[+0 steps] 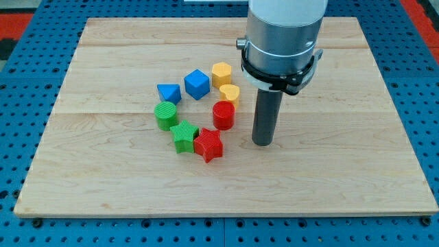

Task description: Separate the yellow hexagon from the group of blocks

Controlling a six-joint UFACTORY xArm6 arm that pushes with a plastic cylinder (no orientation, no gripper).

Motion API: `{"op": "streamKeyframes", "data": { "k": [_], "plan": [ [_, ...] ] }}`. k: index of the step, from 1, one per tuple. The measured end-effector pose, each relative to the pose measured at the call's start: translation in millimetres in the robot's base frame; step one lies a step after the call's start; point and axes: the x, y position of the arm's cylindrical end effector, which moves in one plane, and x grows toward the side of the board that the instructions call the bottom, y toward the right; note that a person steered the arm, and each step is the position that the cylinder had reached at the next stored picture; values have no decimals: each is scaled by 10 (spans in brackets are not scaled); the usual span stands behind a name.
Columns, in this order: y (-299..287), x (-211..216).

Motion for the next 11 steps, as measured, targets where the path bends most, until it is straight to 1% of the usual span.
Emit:
{"op": "streamKeyframes", "data": {
  "k": [1, 2, 4, 5, 6, 7, 8, 9, 10, 11],
  "plan": [
    [-146, 201],
    [-152, 358],
    [-153, 501],
    [-178, 422],
    [104, 127],
    [177, -100],
    [210, -730],
    [-215, -1109],
    [-512, -1183],
    [-722, -1596]
  ]
}}
